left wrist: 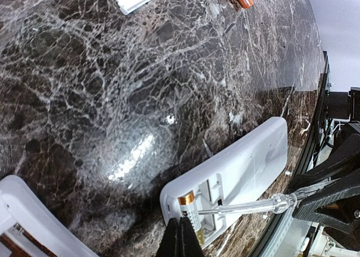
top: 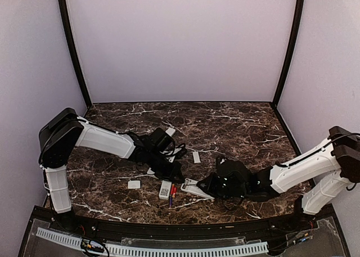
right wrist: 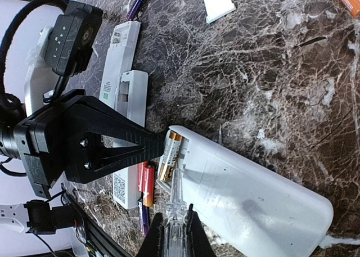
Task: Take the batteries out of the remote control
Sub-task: Remove the battery from the remote control without the battery cover.
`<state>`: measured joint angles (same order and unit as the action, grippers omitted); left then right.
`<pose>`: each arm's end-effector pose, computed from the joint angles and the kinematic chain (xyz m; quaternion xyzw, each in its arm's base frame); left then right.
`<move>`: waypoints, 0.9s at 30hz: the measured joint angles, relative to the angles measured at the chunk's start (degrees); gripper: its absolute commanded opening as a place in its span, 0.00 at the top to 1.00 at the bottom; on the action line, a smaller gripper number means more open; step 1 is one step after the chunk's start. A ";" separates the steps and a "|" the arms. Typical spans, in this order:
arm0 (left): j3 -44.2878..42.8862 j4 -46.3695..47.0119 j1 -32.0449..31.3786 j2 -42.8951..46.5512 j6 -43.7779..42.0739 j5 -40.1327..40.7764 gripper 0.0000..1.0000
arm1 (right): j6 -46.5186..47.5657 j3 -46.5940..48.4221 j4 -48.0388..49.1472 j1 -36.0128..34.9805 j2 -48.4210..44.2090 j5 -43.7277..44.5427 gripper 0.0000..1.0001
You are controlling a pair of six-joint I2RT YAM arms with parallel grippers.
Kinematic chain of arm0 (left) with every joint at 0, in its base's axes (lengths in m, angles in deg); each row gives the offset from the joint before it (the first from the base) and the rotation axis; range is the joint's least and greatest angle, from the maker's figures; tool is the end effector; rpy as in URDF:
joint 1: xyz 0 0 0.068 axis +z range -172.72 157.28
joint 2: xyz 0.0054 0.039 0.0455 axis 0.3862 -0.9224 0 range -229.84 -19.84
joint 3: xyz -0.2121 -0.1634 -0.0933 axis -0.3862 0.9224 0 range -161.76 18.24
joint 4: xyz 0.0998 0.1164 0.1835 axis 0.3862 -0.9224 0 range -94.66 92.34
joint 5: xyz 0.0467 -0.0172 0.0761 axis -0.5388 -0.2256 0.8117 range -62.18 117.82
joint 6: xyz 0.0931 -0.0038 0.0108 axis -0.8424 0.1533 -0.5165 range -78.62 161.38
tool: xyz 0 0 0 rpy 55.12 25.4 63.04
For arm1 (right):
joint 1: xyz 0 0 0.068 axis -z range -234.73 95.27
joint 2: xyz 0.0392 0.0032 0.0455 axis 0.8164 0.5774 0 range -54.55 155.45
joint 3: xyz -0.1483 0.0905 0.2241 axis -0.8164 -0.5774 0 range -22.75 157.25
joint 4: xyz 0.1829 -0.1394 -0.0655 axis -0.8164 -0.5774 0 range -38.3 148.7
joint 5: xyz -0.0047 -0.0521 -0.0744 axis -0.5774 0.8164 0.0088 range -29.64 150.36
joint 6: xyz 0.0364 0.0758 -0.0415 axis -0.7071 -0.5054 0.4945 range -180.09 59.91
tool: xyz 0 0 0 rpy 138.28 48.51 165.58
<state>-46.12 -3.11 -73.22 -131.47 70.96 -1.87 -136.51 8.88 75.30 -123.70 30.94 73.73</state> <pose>0.2252 -0.3390 0.1301 0.2468 0.8859 -0.3846 0.0803 0.1266 0.2744 0.1499 0.1094 0.8846 0.3901 0.2308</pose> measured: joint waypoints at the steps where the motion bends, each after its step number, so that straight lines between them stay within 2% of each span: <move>1: 0.00 0.00 0.00 0.00 0.00 0.02 1.00 | -0.13 -0.83 1.55 0.00 0.00 0.00 1.00; 8: -0.09 0.15 -0.11 0.00 0.02 0.31 1.00 | 0.98 -4.85 8.72 0.00 -0.07 0.00 1.00; 21: -0.09 1.11 -0.61 0.00 1.57 1.09 1.00 | 4.13 -7.10 10.67 0.00 -6.36 2.21 1.00; 24: -0.07 1.14 -0.68 0.00 1.75 1.20 1.00 | 4.61 -6.78 8.50 -0.07 -6.38 2.64 1.00; 27: 0.00 1.27 -0.70 0.00 1.99 1.20 1.00 | 4.74 -4.07 1.86 -0.26 -6.38 3.50 1.00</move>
<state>-46.12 -1.85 -73.92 -131.47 72.95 -0.67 -131.77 4.82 77.16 -123.96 24.56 77.22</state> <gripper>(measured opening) 0.009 0.078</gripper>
